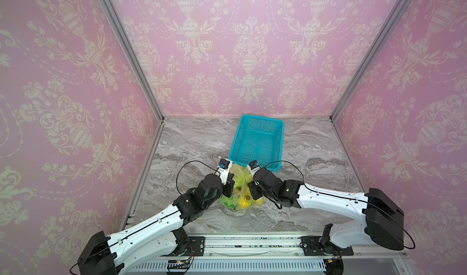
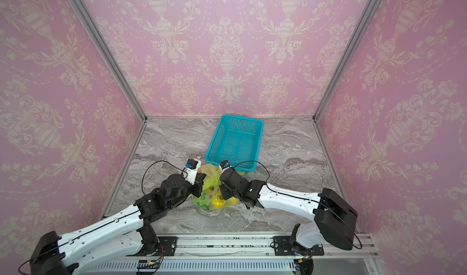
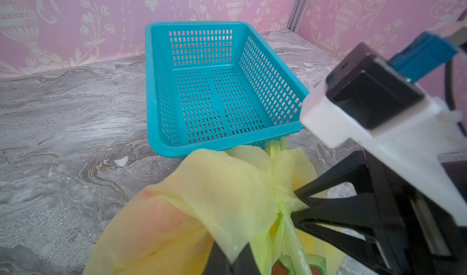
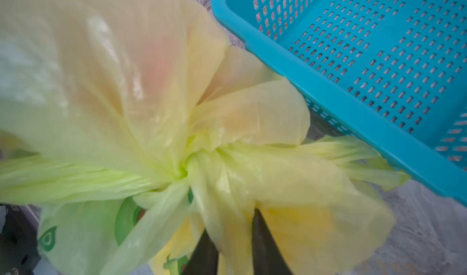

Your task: Untie the knot of the plastic bag and take out the fruit

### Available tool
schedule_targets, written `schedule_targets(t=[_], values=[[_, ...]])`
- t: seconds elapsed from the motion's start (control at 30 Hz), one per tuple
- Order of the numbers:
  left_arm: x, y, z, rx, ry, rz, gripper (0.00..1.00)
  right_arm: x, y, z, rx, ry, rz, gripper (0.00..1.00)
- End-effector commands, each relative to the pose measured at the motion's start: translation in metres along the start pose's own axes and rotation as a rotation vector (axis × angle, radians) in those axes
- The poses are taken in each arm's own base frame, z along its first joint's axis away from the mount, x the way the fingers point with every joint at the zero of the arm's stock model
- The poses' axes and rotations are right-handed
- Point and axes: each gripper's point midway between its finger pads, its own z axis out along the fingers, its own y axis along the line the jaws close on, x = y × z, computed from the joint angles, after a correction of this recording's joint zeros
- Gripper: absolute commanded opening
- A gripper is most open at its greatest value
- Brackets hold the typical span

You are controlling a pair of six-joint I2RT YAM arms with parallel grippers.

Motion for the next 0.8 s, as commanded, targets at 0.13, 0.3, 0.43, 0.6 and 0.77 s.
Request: schedule_targets(t=[0.13,0.3,0.43,0.6,0.77], values=[[-0.005,0.003,-0.001,-0.013,-0.031,0.005,0.0,-0.007,-0.022,-0.012,0.106,-0.06,-0.002,0.0],[-0.002,0.013,0.0,-0.066,-0.031,0.0,0.0,0.002,-0.043,-0.026,0.157,-0.093,0.019,0.0],[0.0,0.022,0.001,-0.113,-0.028,-0.001,0.0,0.012,-0.059,-0.032,0.166,-0.107,0.057,0.0],[0.004,0.038,0.002,-0.189,-0.017,-0.018,0.0,0.024,-0.075,-0.034,0.168,-0.115,0.11,0.0],[0.01,0.058,0.002,-0.262,0.001,-0.059,0.0,0.03,-0.088,-0.039,0.193,-0.136,0.141,0.0]])
